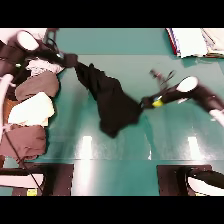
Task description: Fold the shirts.
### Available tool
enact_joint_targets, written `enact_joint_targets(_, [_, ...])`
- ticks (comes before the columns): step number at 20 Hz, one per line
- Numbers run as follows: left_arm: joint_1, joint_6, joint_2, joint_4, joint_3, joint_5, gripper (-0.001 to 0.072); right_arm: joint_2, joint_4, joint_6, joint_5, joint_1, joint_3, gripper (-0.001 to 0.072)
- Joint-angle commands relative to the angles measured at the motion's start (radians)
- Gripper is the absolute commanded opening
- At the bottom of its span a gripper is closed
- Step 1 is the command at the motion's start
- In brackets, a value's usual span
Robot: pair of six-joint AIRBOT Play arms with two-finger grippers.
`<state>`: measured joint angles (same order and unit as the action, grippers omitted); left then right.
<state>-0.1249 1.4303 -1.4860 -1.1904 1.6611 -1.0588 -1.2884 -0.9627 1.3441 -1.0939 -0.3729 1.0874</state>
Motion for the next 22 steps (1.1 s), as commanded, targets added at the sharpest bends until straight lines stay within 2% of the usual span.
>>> enact_joint_targets(1, [0.009, -0.031, 0.173, -0.078, 0.069, 0.051, 0.0022, 0.177, -0.179, 0.037, -0.101, 0.161, 0.22, 0.0017])
enact_joint_targets(8, [0.009, -0.055, 0.593, -0.064, 0.227, 0.056, 0.0022, 0.417, -0.192, 0.035, -0.225, 0.413, 0.64, 0.0017])
enact_joint_targets(13, [0.009, -0.055, 0.75, -0.064, 0.23, 0.116, 0.0021, 0.416, -0.191, 0.035, -0.349, 0.558, 0.845, 0.0017])
enact_joint_targets(15, [0.009, -0.063, 0.736, -0.084, 0.232, 0.102, 0.0021, 0.356, -0.19, 0.039, -0.424, 0.596, 0.927, 0.0017])
enact_joint_targets(17, [0.009, -0.062, 0.672, -0.15, 0.231, 0.033, 0.0021, 0.27, -0.191, 0.071, -0.481, 0.589, 0.978, 0.0017])
enact_joint_targets(19, [0.01, -0.055, 0.546, -0.234, 0.229, -0.072, 0.0021, 0.189, -0.194, 0.101, -0.489, 0.535, 0.927, 0.0017])
enact_joint_targets(22, [0.009, -0.049, 0.3, -0.243, 0.229, -0.19, 0.0022, 0.043, -0.215, 0.144, -0.508, 0.455, 0.785, 0.0017])
